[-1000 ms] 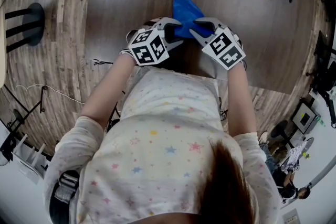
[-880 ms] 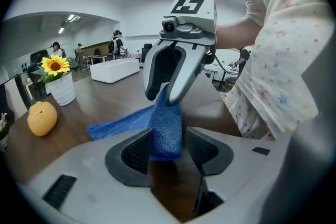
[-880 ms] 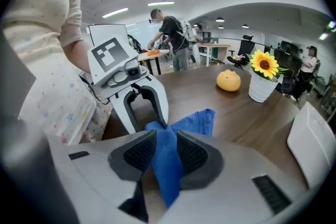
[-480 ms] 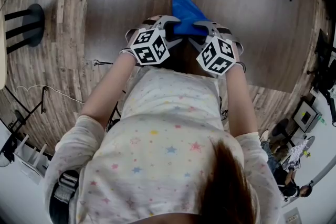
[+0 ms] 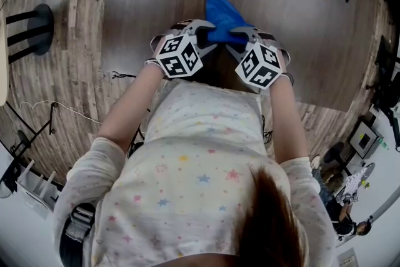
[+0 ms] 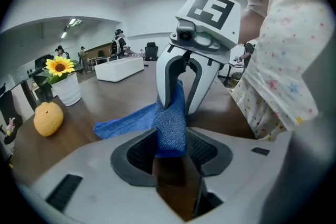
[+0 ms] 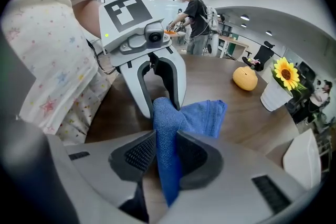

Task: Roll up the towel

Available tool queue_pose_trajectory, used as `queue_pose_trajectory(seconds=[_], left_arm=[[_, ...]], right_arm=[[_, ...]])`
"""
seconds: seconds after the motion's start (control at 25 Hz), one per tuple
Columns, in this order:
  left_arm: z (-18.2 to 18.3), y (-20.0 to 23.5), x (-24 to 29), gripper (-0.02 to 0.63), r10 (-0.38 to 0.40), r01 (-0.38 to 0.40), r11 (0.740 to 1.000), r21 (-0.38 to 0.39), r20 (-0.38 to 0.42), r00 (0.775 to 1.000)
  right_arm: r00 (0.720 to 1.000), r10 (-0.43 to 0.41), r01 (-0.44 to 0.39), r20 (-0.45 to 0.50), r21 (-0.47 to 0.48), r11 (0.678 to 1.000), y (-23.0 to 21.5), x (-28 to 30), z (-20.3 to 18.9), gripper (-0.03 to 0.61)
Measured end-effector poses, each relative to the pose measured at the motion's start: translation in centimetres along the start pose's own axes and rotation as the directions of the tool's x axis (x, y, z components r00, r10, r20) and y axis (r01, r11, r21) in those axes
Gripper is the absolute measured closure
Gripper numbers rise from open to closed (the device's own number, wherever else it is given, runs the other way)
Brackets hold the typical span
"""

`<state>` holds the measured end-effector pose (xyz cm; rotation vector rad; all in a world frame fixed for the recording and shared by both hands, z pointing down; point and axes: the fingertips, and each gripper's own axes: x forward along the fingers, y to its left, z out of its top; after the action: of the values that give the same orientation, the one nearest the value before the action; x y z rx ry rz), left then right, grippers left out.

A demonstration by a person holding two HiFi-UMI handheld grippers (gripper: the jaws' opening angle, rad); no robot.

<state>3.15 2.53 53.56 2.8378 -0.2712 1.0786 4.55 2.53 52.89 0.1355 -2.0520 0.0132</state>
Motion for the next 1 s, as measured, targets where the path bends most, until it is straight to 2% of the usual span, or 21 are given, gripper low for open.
queue_pose_trajectory(seconds=[0.24,0.36,0.48,0.72,1.0], left_arm=[[-0.6,-2.3,-0.4,0.449,-0.092,0.092,0.995,-0.024,0.017,0.996],[-0.8,-3.1,-0.6,0.448,-0.131,0.133,0.989,-0.066,0.035,0.991],[-0.7,-2.6,-0.7,0.446,-0.145,0.149,0.982,-0.113,0.045,0.988],[-0.4,-1.4,-0.6,0.437,-0.145,0.148,0.978,-0.146,0.035,0.989],[0.6,0.1,-1.1,0.434,-0.069,0.086,0.977,-0.193,0.094,0.993]], right_arm=[[0.994,0.104,-0.104,-0.019,0.011,0.995,2.5,-0.2,-0.1,0.469],[0.989,0.146,-0.145,-0.019,0.028,0.989,3.3,-0.3,-0.1,0.469],[0.990,0.137,-0.136,-0.016,0.041,0.990,2.6,-0.5,0.1,0.463],[0.995,0.101,-0.101,0.000,0.053,0.993,1.1,-0.5,0.4,0.440],[0.998,0.055,-0.058,0.031,0.113,0.992,-0.6,-0.9,0.7,0.442]])
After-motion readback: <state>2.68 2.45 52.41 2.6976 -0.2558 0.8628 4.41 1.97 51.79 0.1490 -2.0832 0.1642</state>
